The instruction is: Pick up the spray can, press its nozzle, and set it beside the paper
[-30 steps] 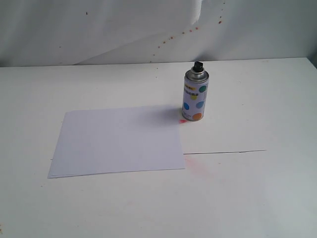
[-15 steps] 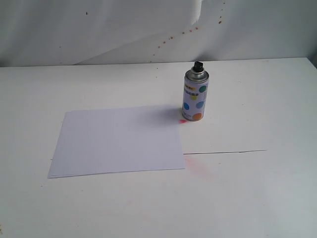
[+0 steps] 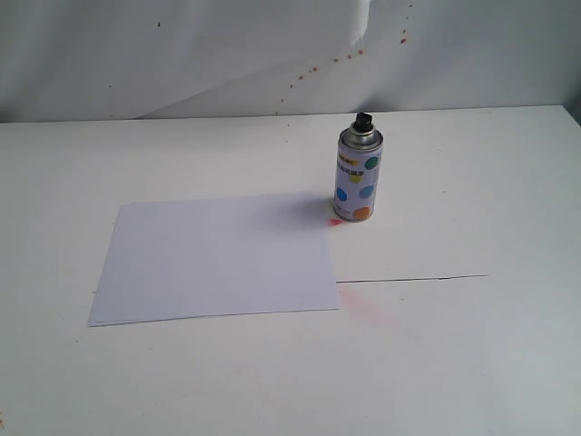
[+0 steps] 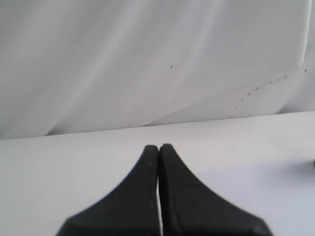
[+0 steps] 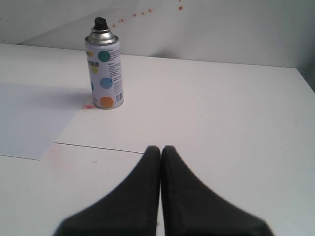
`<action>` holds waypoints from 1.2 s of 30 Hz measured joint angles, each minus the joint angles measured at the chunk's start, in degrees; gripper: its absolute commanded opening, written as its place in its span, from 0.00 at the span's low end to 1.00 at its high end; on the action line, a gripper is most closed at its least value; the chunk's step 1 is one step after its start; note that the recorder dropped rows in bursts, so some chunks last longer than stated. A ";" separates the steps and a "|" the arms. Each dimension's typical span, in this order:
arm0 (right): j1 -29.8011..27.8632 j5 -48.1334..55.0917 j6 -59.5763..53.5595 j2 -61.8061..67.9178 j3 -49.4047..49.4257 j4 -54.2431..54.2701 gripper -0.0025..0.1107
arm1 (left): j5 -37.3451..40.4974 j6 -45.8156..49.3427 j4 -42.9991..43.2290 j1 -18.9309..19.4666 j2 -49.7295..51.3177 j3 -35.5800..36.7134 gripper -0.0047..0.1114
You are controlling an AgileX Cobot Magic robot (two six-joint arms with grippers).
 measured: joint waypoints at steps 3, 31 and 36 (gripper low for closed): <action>0.00 0.00 0.00 0.00 0.00 0.00 0.02 | 2.62 -10.23 10.71 0.00 -1.55 0.22 0.04; 0.00 0.00 0.00 0.00 0.00 0.00 0.02 | 4.39 -30.90 27.17 -1.95 -8.70 13.39 0.04; 0.00 0.00 0.00 0.00 0.00 0.00 0.02 | 4.39 -30.90 27.17 -1.95 -8.70 13.39 0.04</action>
